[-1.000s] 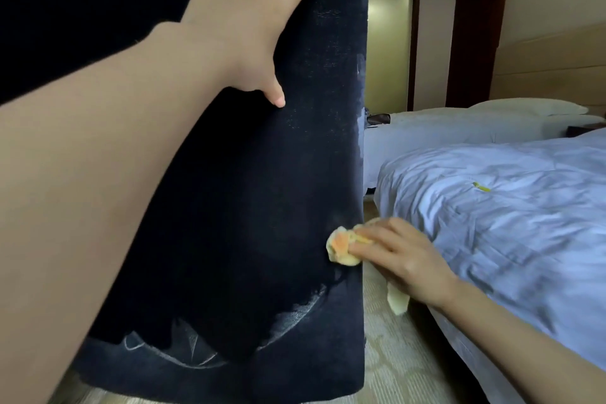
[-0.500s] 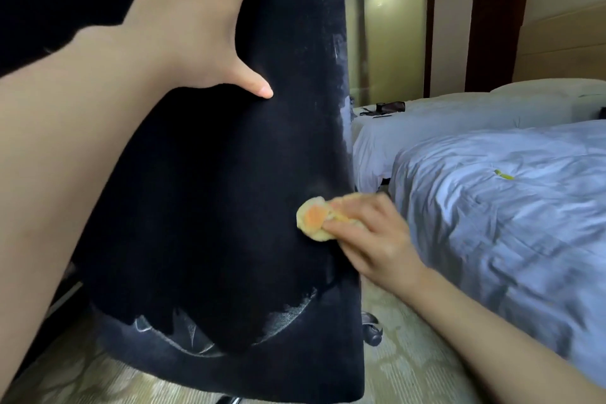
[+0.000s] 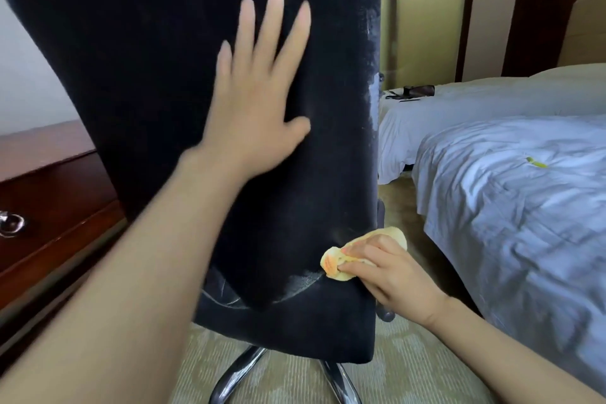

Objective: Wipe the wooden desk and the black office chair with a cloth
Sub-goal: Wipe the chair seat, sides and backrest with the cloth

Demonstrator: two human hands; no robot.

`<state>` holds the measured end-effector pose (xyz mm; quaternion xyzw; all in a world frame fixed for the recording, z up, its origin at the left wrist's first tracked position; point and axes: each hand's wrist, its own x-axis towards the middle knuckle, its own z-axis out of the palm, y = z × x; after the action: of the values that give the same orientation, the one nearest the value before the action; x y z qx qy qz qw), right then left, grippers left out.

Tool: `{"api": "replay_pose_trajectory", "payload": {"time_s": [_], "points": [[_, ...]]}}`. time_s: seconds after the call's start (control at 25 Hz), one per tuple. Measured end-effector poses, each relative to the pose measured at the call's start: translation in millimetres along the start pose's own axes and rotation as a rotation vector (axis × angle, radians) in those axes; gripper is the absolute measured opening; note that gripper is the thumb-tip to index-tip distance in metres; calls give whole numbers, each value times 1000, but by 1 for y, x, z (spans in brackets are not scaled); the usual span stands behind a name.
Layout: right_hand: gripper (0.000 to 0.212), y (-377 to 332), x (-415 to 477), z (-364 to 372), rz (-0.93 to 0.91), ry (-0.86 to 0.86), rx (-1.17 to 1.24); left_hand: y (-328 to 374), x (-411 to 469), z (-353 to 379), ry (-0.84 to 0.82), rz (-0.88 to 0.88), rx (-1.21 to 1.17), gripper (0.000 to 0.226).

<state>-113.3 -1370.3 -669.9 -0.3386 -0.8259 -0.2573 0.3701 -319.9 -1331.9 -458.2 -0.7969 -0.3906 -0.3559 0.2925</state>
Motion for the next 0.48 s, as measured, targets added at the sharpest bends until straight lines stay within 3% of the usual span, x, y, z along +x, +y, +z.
{"api": "replay_pose_trajectory", "payload": {"time_s": [0.04,0.12,0.24,0.4,0.48], "points": [[31,4,-1,0,-5,-35,-10,18,-27,23,-49,37,-73,102],[19,6,0,-3,2,-49,-28,39,-75,55,-185,-65,-90,95],[21,2,-1,-3,26,-52,-22,47,-115,89,-238,-176,-164,76],[30,1,0,-5,-46,-31,-118,39,-139,110,-239,-178,-241,65],[22,4,15,-11,-71,27,-169,36,-137,110,-249,-175,-271,63]]}}
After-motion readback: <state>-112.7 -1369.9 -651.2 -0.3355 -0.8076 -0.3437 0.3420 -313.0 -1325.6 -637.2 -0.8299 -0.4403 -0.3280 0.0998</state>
